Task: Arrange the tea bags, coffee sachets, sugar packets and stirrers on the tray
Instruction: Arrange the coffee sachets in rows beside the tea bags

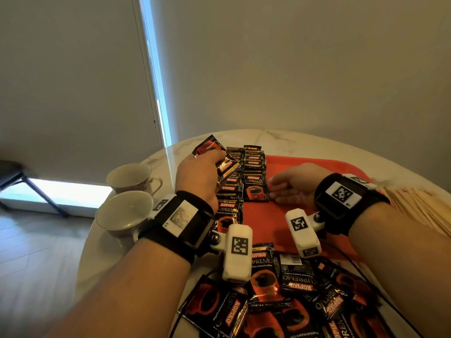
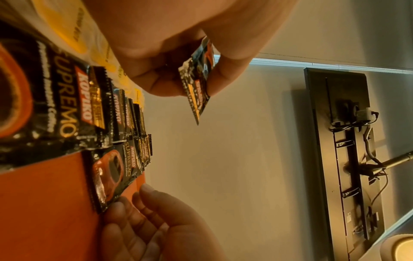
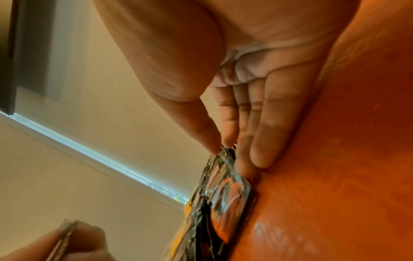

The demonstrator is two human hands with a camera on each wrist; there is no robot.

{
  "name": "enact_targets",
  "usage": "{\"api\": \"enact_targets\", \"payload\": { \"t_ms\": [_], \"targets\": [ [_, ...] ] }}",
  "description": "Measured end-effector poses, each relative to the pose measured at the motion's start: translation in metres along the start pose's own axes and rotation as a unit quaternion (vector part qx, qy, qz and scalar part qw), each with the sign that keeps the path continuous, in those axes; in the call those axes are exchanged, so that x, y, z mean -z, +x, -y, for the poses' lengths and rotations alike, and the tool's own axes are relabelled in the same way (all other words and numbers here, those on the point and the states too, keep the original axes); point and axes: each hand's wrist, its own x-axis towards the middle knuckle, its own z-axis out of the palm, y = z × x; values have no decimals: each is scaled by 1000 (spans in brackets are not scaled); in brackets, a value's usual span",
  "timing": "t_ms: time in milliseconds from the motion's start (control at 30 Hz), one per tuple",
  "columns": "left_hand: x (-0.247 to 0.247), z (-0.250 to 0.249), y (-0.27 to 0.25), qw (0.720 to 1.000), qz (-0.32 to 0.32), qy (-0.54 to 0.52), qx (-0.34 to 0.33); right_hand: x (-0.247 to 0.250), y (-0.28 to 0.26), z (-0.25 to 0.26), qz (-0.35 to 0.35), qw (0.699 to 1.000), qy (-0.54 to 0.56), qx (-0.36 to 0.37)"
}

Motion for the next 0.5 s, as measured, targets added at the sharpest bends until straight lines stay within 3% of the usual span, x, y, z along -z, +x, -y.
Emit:
{"api": "enact_targets", "payload": {
  "t_ms": [200,300,500],
  "targets": [
    [-1,8,4,1000,15,7,-19,3,-3,-2,20,1000,0,10],
    [-2,8,3,999,34,12,-20,5,-3,1,19,997,55,41],
    [-1,6,-2,998,62,12,-15,-9,-21,10,191,968,86,135]
  ]
}}
